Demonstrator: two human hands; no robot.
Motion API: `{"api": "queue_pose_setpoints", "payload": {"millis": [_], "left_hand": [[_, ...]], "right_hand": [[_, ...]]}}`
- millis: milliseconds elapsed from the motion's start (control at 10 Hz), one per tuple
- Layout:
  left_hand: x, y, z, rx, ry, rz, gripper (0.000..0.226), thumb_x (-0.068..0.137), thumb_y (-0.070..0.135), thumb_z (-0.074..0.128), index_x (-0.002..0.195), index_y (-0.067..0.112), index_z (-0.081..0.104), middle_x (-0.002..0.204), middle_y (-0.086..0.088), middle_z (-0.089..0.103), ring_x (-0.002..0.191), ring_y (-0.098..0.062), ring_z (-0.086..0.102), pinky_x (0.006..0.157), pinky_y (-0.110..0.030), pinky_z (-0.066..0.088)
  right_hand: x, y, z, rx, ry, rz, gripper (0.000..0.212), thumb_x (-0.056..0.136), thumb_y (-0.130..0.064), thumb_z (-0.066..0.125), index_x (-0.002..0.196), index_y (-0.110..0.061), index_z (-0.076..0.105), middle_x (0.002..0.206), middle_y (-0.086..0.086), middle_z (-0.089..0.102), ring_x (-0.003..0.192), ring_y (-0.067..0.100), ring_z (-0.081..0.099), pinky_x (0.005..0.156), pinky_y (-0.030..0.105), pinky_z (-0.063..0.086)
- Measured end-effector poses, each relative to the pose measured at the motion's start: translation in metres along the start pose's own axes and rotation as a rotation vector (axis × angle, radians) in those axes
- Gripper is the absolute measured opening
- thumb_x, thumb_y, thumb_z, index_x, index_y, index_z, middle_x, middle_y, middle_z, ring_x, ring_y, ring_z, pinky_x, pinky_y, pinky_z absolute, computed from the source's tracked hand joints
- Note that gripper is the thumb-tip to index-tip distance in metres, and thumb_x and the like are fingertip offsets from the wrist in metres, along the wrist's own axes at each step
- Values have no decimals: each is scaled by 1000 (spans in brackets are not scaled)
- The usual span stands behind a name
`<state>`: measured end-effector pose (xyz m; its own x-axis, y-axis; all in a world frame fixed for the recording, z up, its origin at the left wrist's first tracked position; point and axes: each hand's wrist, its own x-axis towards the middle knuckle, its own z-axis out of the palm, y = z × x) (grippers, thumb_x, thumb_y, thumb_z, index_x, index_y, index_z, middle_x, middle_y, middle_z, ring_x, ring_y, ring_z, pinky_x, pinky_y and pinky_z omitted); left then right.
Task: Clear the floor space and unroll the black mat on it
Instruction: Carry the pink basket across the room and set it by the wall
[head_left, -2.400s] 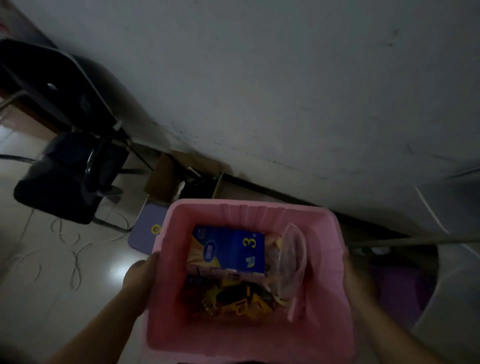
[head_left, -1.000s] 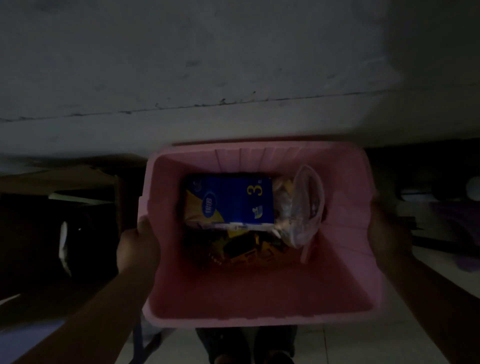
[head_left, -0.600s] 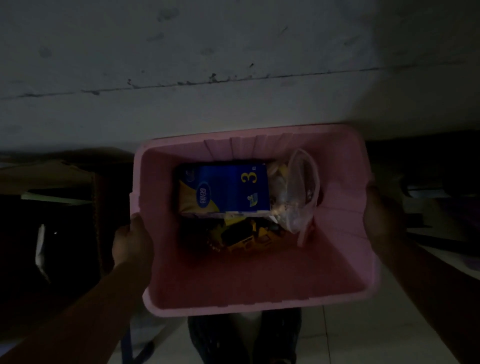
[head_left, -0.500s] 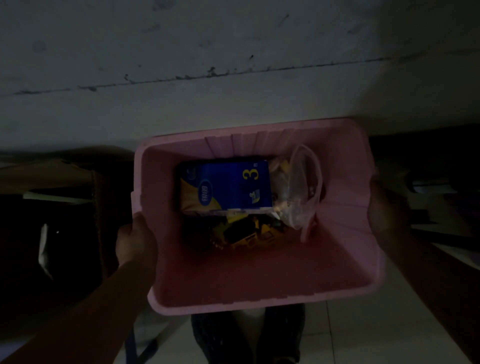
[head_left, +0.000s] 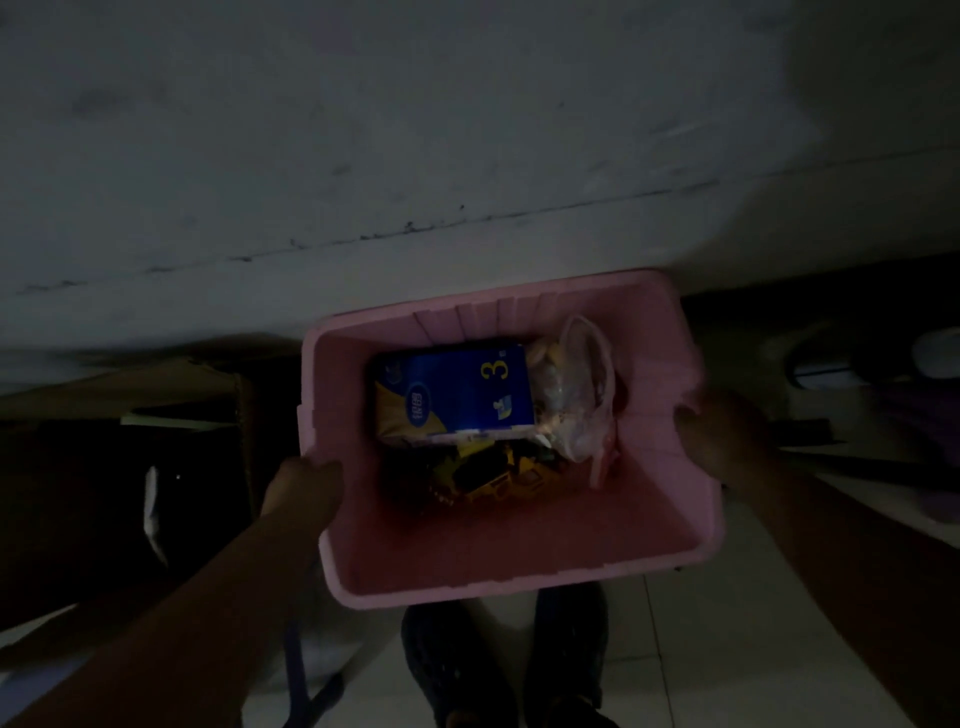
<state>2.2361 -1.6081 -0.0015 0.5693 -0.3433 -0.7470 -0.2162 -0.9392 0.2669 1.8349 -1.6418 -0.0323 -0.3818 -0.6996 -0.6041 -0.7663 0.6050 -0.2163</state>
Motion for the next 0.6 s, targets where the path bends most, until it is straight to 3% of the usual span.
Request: {"api": "queue_pose_setpoints", "payload": {"millis": [100,200,300,400,500,600], "left_hand": [[-51,2,-7,368,-88,122,34,91,2,40,117,6,61,120,-14,63,103,-27,63,85,-32,53],[-104,5,-20,40,-404,201,25,83,-7,51,98,2,68,77,-4,66,70,-22,66,56,-24,55],[-169,-11,-43,329,-457,179,12,89,8,56,84,4,66,75,-14,65,73,-24,60,68,-32,53],[-243,-22,-83,401,-437,270,18,87,12,58,82,-5,63,82,-31,66,72,-34,62,79,-51,54],[-340,-40,-154,497,-482,284,19,87,15,56,77,0,59,82,-32,64,74,-39,65,71,-45,53],[-368,-68,-173,610,-622,258,25,92,27,54,74,10,53,78,-18,57,77,-26,57,74,-35,44]], "right_hand": [[-49,-13,-10,-14,-29,-37,55,91,-30,59,136,-1,45,138,23,48,125,37,49,101,38,41],[-108,-33,-29,-14,-319,-102,45,96,-32,51,130,-3,51,123,21,60,111,35,58,86,28,46],[-172,-43,-57,86,-554,-159,27,96,-24,52,109,-3,63,107,20,66,91,30,62,62,18,41],[-244,-46,-88,130,-573,-161,16,89,-21,55,79,-12,64,78,11,64,76,27,61,62,25,41],[-347,-45,-139,100,-564,-167,36,85,-24,56,52,-17,45,53,0,47,54,17,50,48,25,29],[-389,-27,-145,17,-606,-175,33,87,-29,56,59,-13,52,62,5,51,64,23,53,50,25,28]]}}
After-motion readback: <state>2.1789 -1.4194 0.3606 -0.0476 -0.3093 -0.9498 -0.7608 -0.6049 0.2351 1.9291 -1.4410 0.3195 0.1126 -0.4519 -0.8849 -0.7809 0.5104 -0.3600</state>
